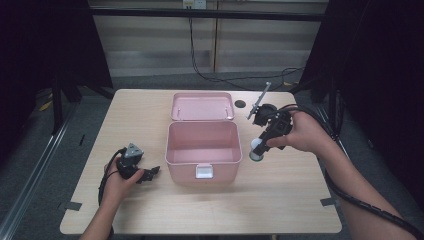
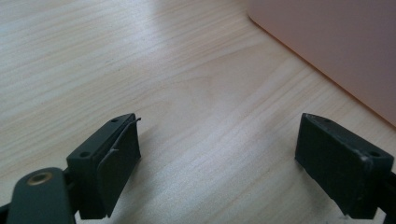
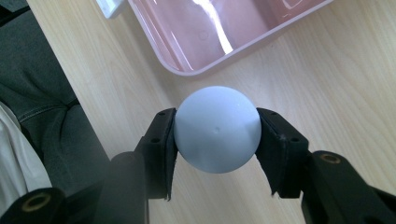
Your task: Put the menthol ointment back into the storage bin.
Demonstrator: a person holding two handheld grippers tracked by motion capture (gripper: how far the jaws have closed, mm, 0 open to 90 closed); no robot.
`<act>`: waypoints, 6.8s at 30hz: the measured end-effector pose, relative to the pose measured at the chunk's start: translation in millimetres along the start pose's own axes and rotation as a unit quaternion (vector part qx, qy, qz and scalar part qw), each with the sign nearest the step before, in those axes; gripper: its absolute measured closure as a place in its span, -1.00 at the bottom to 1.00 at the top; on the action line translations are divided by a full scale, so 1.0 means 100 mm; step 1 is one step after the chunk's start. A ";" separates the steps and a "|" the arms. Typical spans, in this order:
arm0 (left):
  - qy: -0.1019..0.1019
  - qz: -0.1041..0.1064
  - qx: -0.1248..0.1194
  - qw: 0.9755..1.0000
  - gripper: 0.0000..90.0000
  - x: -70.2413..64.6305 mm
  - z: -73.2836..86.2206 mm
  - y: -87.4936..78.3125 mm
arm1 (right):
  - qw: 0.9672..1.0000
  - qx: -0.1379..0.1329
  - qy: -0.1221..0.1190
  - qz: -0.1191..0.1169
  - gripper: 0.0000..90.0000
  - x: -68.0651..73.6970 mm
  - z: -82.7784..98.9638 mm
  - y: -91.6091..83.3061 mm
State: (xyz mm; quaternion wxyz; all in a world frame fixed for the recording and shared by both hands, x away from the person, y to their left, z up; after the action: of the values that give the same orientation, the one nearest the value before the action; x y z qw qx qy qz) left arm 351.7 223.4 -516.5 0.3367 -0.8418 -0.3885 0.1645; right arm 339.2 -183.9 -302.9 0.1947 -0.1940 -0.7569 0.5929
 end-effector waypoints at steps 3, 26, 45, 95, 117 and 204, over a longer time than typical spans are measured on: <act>0.000 0.000 0.000 1.000 -0.71 0.00 0.00 0.00 | 1.000 -0.001 0.002 -0.001 0.13 -0.02 -0.04 -0.02; 0.001 0.004 0.000 1.000 -0.71 0.00 0.00 0.00 | 1.000 0.009 0.005 0.010 0.13 -0.06 -0.44 -0.01; 0.002 0.005 0.000 1.000 -0.71 0.01 0.00 0.00 | 1.000 0.019 0.015 0.008 0.13 -0.03 -0.75 0.19; 0.003 0.006 0.000 1.000 -0.71 0.01 0.00 0.00 | 0.988 0.024 0.149 0.011 0.13 -0.23 -1.08 0.71; 0.003 0.007 0.000 1.000 -0.71 0.01 0.00 0.00 | 0.978 0.016 0.207 0.019 0.13 -0.35 -1.12 0.84; 0.005 0.010 0.000 1.000 -0.71 0.02 0.00 0.00 | 0.957 0.032 0.286 0.041 0.12 -0.45 -1.24 1.44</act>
State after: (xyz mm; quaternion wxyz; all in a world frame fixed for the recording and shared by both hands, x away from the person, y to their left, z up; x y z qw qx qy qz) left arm 352.3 224.9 -516.5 0.3369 -0.8464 -0.3787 0.1632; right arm 451.0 -73.8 -418.8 0.3843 -0.3799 -0.6418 0.5441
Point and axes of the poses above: each handheld gripper's, and its own axes: y roughly forward along the jaws, z roughly out of its underside, x roughly to its left, the point moved 1 cm from there along y, roughly forward along the jaws
